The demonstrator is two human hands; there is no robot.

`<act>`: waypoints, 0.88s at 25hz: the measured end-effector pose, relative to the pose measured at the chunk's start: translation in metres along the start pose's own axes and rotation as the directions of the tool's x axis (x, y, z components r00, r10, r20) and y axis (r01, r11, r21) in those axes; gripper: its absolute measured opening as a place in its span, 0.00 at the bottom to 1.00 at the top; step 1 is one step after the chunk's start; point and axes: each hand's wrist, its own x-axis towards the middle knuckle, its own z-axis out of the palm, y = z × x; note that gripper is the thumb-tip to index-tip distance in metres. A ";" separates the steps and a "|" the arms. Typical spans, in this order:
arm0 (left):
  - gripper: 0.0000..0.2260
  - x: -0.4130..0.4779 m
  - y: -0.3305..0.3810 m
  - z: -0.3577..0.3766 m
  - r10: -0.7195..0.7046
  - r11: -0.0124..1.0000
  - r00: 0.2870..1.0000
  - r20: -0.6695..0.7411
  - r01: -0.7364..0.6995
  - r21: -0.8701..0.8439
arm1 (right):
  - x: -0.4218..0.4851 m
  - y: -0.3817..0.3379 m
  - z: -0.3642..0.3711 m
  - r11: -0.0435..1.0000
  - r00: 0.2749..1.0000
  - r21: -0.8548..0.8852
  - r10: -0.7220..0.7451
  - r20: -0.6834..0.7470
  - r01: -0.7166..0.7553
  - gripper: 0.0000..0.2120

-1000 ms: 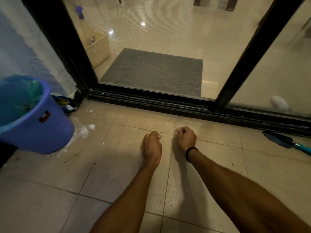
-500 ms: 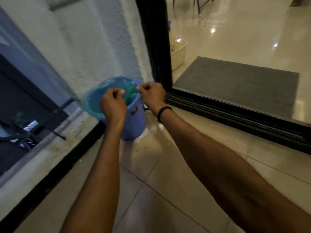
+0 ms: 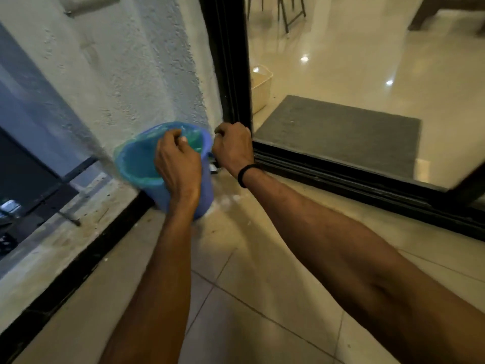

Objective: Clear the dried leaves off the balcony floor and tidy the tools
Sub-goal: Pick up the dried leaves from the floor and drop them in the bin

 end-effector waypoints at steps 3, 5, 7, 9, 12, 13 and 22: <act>0.12 -0.045 0.052 0.055 0.083 0.982 0.989 0.124 -0.060 -0.180 | -0.014 0.062 -0.064 0.989 0.990 -0.102 0.092 -0.105 -0.103 0.10; 0.12 -0.086 0.091 0.091 0.145 0.964 0.960 0.241 -0.082 -0.254 | -0.033 0.108 -0.119 0.964 0.973 -0.178 0.170 -0.158 -0.197 0.10; 0.11 -0.138 0.136 0.122 0.206 0.932 0.911 0.358 -0.072 -0.355 | -0.060 0.155 -0.182 0.906 0.933 -0.268 0.266 -0.241 -0.328 0.10; 0.11 -0.196 0.186 0.143 0.260 0.900 0.846 0.466 -0.038 -0.434 | -0.095 0.198 -0.250 0.823 0.867 -0.329 0.343 -0.362 -0.463 0.10; 0.12 -0.282 0.270 0.150 0.371 0.846 0.724 0.582 -0.005 -0.533 | -0.164 0.243 -0.359 0.674 0.737 -0.365 0.414 -0.533 -0.643 0.10; 0.12 -0.307 0.295 0.148 0.417 0.827 0.681 0.602 -0.011 -0.562 | -0.189 0.251 -0.391 0.631 0.693 -0.353 0.439 -0.572 -0.691 0.11; 0.10 -0.513 0.428 0.090 0.757 0.649 0.255 0.601 -0.187 -0.738 | -0.409 0.302 -0.565 0.448 0.309 -0.065 0.497 -0.811 -0.892 0.10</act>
